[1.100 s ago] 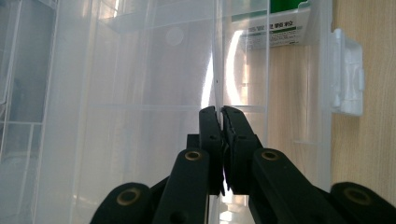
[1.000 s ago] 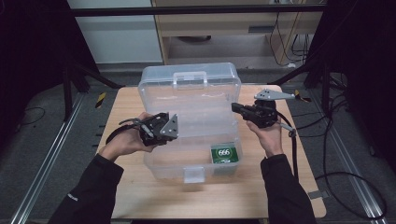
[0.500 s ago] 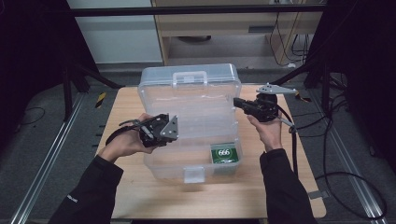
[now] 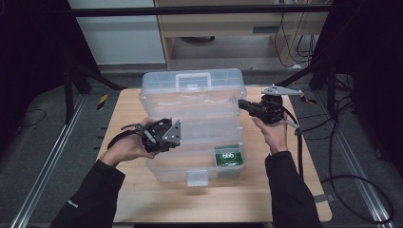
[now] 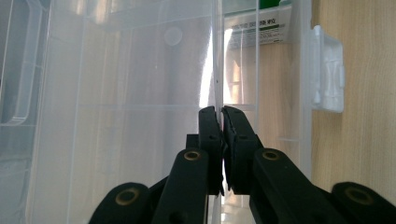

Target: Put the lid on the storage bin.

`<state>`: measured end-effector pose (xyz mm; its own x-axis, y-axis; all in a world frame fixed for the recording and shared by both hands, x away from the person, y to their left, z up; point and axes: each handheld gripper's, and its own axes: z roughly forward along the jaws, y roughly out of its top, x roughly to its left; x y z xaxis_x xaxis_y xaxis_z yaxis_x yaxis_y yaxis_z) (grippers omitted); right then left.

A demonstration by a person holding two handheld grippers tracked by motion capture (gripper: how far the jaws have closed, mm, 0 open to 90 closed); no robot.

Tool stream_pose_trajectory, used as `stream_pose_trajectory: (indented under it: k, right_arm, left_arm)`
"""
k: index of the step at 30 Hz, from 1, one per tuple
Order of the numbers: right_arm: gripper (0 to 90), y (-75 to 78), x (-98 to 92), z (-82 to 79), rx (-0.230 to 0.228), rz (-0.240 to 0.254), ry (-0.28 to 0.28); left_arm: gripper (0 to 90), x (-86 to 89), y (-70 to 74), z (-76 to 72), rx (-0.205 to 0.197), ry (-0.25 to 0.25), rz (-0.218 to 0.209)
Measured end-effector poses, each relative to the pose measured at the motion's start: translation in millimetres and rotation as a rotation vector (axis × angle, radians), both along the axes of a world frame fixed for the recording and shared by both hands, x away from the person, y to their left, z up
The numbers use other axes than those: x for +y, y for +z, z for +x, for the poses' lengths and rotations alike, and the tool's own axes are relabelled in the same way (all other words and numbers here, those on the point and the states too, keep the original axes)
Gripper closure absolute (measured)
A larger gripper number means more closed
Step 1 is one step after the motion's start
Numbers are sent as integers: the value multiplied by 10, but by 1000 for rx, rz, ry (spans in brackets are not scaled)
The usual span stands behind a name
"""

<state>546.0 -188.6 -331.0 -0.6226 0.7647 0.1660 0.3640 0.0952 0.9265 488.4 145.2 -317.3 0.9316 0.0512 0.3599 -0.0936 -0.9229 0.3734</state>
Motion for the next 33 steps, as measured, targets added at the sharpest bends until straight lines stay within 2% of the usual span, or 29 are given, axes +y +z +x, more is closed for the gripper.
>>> stream_pose_trajectory:
  k: [6, 13, 18, 23, 29, 30, 31, 33]
  right_arm:
    - [900, -26, -20, -15, 3, 10, 1]
    - [900, -69, -60, -58, 9, 16, 12]
    - [900, -86, -93, -86, 14, 21, 20]
    - [900, -89, -102, -97, 18, 23, 24]
    - [900, -83, -112, -111, 16, 22, 31]
    - [900, -83, -112, -111, 16, 22, 31]
    - [900, -82, -115, -114, 18, 23, 32]
    - [900, -83, -117, -117, 19, 23, 30]
  left_arm:
    - [857, 4, -25, -12, 14, -16, -2]
    - [839, 0, -21, -19, 2, -18, 7]
    - [827, 26, -25, 1, 11, -21, -35]
    - [762, -28, -48, 0, 16, -27, -63]
    - [704, -58, -37, 13, 61, 5, -162]
    - [697, -58, -37, 13, 61, 5, -162]
    - [679, -57, -39, 21, 84, 24, -206]
    - [670, -54, -46, 27, 102, 43, -242]
